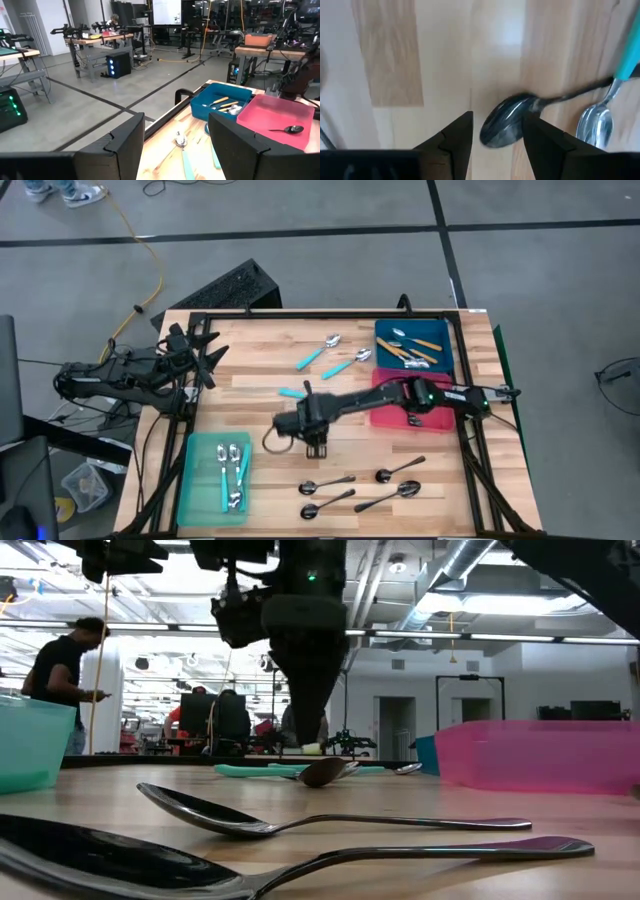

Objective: Sort silverware by color (type)
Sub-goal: Put the black spoon into the red bin

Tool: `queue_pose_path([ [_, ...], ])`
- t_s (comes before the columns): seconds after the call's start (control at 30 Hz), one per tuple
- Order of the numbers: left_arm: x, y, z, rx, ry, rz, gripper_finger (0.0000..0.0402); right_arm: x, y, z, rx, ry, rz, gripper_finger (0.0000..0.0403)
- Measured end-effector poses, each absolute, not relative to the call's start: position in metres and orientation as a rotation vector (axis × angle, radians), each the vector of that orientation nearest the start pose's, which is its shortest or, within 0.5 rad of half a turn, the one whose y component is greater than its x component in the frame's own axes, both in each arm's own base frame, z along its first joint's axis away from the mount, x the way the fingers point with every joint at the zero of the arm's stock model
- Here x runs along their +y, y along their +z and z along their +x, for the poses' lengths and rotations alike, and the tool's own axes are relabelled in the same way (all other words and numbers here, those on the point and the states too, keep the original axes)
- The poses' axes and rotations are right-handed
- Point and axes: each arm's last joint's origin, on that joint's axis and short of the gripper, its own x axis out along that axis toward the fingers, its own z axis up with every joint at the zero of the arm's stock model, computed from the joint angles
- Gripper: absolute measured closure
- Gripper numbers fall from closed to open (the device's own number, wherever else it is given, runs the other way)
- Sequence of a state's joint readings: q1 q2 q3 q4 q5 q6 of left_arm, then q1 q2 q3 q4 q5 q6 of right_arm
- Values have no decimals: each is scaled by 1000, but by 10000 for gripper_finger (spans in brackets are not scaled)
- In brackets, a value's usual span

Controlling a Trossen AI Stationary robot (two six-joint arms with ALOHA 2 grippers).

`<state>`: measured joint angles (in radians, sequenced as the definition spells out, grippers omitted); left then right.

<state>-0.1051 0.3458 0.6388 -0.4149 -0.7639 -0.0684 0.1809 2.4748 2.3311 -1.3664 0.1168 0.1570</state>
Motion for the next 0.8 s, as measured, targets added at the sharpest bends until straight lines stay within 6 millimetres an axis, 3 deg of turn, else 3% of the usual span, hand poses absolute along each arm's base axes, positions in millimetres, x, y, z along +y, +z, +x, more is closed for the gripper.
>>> queue_pose_path([
  [0.27,12,310,79,91,661,-11,196,108,184,468,1488,-157,-270,220],
  [0.53,12,310,79,90,661,-11,196,102,149,462,1540,-232,-287,220],
  [0.8,12,311,79,90,662,-11,196,97,139,462,1500,-297,-343,235],
])
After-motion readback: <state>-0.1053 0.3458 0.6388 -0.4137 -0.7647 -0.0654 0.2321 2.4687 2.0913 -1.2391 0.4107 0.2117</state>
